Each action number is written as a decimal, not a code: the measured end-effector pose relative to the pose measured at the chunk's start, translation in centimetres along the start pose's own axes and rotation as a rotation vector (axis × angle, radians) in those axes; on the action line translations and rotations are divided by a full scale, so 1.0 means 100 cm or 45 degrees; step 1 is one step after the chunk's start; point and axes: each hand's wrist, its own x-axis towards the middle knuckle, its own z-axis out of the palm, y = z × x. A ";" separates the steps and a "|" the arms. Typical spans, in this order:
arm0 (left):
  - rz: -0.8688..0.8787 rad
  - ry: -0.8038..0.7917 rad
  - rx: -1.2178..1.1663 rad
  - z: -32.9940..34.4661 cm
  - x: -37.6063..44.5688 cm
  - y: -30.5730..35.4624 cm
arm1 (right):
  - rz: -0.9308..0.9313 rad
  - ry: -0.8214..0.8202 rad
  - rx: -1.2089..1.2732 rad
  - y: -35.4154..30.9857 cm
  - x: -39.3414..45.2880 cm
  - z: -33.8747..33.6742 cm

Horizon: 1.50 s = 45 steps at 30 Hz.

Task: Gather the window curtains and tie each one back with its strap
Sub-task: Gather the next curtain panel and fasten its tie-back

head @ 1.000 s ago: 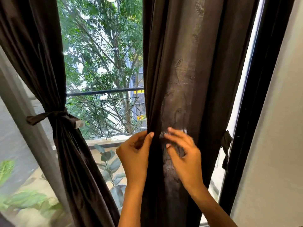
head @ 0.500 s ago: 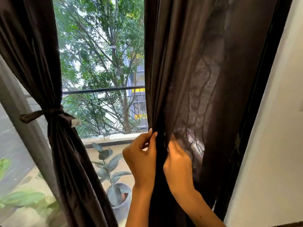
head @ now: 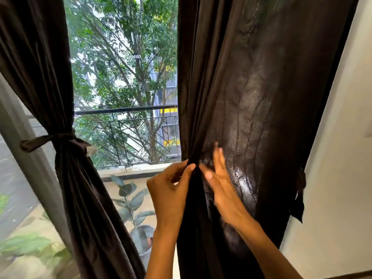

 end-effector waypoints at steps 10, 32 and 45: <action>-0.017 0.083 0.047 0.001 0.007 0.000 | -0.017 0.584 -0.006 0.004 0.022 -0.009; -0.096 0.083 -0.073 0.003 0.008 -0.002 | 0.292 0.609 0.173 0.013 0.023 -0.023; -0.023 0.034 -0.061 0.019 -0.010 0.006 | -0.190 0.493 -0.375 -0.006 -0.007 0.009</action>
